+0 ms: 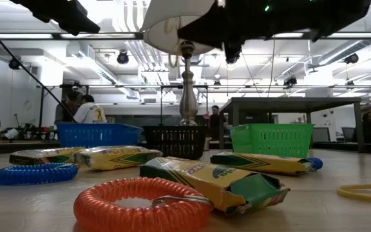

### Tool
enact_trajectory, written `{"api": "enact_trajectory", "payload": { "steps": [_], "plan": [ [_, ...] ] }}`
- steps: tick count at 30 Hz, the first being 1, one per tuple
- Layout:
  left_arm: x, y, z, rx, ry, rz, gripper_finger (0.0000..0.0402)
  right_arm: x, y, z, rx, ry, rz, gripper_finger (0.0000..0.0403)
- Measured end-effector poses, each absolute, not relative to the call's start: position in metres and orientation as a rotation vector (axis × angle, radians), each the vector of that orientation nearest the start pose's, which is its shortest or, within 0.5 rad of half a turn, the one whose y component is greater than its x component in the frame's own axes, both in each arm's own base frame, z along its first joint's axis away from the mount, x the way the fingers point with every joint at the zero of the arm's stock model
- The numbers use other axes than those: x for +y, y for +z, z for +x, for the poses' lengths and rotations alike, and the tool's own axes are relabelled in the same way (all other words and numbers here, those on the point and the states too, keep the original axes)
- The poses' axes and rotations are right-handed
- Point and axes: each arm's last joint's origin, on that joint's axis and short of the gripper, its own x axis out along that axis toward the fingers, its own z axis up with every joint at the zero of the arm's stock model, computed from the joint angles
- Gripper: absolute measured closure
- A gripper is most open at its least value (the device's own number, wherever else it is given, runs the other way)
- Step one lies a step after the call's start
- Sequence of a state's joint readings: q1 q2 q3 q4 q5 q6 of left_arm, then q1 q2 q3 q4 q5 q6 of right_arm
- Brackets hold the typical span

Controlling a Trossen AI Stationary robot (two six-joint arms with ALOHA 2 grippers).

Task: Pick & Place Office Desk Supplies
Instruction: Put the yellow rubber band into the blue bin

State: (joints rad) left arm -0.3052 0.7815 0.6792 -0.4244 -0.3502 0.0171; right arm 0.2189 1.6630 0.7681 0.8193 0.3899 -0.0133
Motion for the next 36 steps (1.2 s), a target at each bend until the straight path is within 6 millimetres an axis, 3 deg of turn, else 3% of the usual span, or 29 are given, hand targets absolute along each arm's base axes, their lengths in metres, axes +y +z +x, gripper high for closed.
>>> {"api": "enact_trajectory", "payload": {
  "steps": [13, 26, 36],
  "plan": [
    [-0.040, 0.276, 0.160, 0.499, 0.040, 0.186, 0.0233, 0.046, 0.181, 0.357, 0.020, -0.159, -0.085, 0.0395],
    [-0.040, 0.276, 0.160, 0.499, 0.040, 0.186, 0.0233, 0.017, 0.185, 0.399, -0.042, -0.122, -0.022, 0.0395],
    [-0.040, 0.276, 0.160, 0.499, 0.040, 0.186, 0.0233, -0.005, 0.182, 0.444, 0.188, -0.152, 0.055, 0.0395]
  ]
}}
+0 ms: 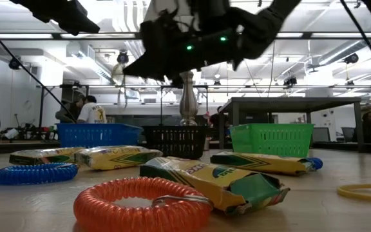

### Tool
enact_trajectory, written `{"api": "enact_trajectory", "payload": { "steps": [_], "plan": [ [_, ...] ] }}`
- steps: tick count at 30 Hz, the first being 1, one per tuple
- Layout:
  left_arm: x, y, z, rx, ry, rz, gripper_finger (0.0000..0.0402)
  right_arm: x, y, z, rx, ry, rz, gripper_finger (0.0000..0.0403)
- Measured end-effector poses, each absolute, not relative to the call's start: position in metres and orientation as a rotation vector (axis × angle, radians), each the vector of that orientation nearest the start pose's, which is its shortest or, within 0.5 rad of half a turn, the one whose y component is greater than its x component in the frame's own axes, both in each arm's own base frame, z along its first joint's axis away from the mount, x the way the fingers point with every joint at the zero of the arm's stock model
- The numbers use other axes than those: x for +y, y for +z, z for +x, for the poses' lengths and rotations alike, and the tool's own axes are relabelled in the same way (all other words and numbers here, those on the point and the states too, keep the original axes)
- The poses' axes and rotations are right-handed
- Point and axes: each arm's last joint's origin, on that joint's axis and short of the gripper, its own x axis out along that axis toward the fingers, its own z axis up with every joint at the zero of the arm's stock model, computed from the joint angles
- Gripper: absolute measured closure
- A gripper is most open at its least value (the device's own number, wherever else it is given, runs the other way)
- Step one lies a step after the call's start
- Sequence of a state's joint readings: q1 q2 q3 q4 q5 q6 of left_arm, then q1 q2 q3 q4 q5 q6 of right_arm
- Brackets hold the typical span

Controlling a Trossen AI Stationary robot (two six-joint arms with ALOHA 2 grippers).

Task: Pick & Place Office Desk Supplies
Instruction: Put the yellow rubber band into the blue bin

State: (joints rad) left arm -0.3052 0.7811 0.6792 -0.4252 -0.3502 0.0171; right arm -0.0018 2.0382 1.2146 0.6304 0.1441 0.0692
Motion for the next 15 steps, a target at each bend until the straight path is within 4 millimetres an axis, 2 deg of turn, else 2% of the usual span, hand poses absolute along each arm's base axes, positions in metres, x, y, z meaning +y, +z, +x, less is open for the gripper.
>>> {"api": "enact_trajectory", "payload": {
  "steps": [8, 15],
  "plan": [
    [-0.040, 0.276, 0.160, 0.499, 0.040, 0.186, 0.0233, -0.008, 0.189, 0.477, 0.340, -0.169, 0.056, 0.0395],
    [-0.040, 0.276, 0.160, 0.499, 0.040, 0.186, 0.0233, -0.016, 0.192, 0.492, 0.546, -0.223, 0.156, 0.0395]
  ]
}}
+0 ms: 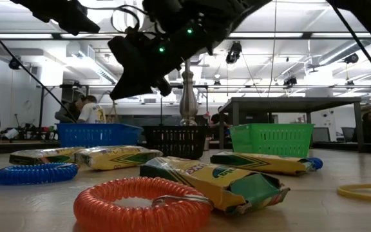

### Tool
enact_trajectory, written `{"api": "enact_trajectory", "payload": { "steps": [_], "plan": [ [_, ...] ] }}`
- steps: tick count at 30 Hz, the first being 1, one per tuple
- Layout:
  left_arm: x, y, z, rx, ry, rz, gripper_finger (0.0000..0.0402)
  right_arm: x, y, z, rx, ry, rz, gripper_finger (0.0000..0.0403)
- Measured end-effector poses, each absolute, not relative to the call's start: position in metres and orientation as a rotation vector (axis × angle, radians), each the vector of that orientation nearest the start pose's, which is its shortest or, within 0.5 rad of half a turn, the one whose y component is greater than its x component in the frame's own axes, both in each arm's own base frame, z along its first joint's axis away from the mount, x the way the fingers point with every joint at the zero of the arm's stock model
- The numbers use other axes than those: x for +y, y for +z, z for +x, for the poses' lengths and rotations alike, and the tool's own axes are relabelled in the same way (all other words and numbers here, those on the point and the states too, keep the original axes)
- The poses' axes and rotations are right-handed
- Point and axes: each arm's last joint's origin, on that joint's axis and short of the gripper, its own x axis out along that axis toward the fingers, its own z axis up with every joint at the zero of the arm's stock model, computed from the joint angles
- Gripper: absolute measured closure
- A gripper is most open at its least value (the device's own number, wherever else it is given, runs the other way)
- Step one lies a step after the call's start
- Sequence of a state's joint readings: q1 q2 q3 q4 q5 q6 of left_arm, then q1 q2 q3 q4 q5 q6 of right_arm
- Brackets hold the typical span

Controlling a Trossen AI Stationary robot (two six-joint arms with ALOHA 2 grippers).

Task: Pick & Place Office Desk Supplies
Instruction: Put the yellow rubber band into the blue bin

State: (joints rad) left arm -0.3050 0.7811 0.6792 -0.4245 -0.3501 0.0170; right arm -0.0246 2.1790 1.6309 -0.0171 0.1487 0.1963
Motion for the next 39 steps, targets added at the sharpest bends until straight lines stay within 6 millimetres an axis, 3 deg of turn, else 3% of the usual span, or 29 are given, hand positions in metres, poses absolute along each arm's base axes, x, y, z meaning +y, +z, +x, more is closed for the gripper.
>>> {"api": "enact_trajectory", "payload": {
  "steps": [15, 39],
  "plan": [
    [-0.040, 0.276, 0.160, 0.499, 0.040, 0.186, 0.0233, -0.021, 0.170, 0.502, 0.728, -0.243, 0.259, 0.0395],
    [-0.040, 0.276, 0.160, 0.499, 0.040, 0.186, 0.0233, -0.022, 0.167, 0.498, 0.791, -0.249, 0.306, 0.0394]
  ]
}}
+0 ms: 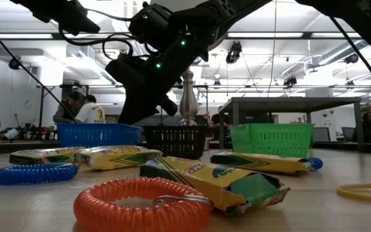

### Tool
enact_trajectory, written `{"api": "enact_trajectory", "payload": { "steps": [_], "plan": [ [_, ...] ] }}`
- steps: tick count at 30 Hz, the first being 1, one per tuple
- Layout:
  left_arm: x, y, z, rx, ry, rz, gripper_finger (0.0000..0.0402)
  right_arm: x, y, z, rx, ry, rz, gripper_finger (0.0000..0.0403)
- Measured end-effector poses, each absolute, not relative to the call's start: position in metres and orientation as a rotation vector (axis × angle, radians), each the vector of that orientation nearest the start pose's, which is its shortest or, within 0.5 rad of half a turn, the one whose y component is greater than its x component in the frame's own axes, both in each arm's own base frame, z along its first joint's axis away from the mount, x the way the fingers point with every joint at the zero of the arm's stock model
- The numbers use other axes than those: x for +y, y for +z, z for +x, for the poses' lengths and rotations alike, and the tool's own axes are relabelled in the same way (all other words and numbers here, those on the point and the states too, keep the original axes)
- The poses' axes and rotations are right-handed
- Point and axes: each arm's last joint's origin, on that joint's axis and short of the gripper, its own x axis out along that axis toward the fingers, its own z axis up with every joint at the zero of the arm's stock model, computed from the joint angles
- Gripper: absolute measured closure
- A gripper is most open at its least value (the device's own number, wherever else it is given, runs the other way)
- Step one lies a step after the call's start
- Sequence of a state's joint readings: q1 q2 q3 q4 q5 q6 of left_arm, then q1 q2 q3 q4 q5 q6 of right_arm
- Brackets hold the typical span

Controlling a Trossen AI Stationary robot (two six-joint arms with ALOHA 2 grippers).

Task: Pick & Place Office Desk Supplies
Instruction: Put the yellow rubber band into the blue bin

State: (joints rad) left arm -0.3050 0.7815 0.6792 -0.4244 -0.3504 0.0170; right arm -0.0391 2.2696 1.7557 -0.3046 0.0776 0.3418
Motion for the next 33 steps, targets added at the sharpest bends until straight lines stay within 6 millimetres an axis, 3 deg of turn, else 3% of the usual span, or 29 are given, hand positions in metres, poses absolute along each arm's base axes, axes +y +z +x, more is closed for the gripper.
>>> {"api": "enact_trajectory", "payload": {
  "steps": [21, 33],
  "plan": [
    [-0.0399, 0.2764, 0.1599, 0.499, 0.040, 0.186, 0.0233, -0.0233, 0.1678, 0.4983, 0.791, -0.250, 0.303, 0.0392],
    [-0.0399, 0.2764, 0.1599, 0.499, 0.040, 0.186, 0.0233, -0.0233, 0.1681, 0.4983, 0.791, -0.246, 0.294, 0.0309]
  ]
}}
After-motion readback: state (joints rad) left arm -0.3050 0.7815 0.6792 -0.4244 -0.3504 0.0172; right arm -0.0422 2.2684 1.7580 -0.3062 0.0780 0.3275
